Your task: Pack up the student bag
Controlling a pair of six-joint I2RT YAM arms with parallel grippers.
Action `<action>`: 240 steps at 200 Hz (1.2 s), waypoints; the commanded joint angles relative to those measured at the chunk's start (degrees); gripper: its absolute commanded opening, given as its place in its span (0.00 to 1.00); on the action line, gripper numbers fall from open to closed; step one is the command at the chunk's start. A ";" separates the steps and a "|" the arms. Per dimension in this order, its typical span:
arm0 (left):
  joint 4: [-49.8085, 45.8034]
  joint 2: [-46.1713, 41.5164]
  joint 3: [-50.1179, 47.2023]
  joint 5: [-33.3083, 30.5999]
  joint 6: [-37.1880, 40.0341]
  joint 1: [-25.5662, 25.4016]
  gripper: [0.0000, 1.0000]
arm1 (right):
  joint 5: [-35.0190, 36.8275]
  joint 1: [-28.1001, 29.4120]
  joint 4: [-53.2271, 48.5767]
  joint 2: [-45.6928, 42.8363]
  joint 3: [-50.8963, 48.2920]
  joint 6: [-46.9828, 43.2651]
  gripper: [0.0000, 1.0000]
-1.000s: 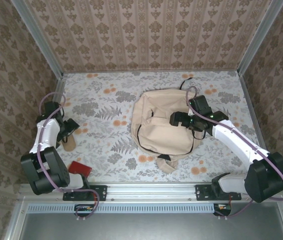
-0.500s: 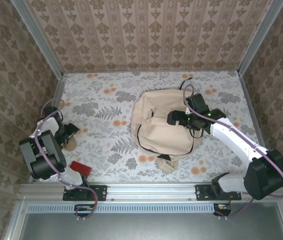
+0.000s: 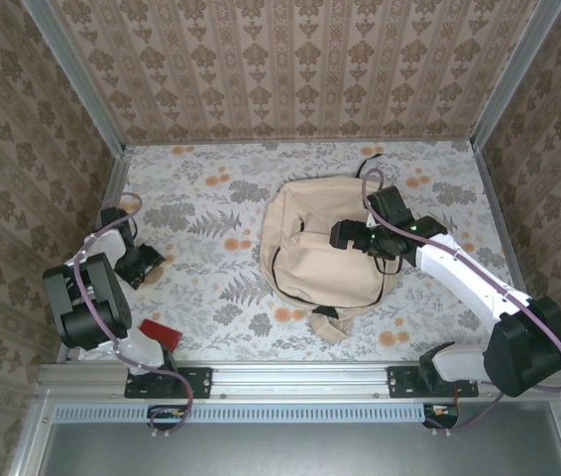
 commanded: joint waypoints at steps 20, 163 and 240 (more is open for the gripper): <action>-0.30 -3.26 1.00 2.72 -2.38 -9.78 0.52 | 0.77 0.45 -1.25 -0.59 0.40 0.62 0.99; 12.10 -1.62 16.74 14.78 13.87 -54.41 0.42 | -18.70 -5.11 12.89 -1.35 2.03 6.56 0.89; 12.02 1.06 19.54 18.18 20.98 -59.80 0.41 | -30.78 -5.36 19.14 8.42 5.09 10.48 0.78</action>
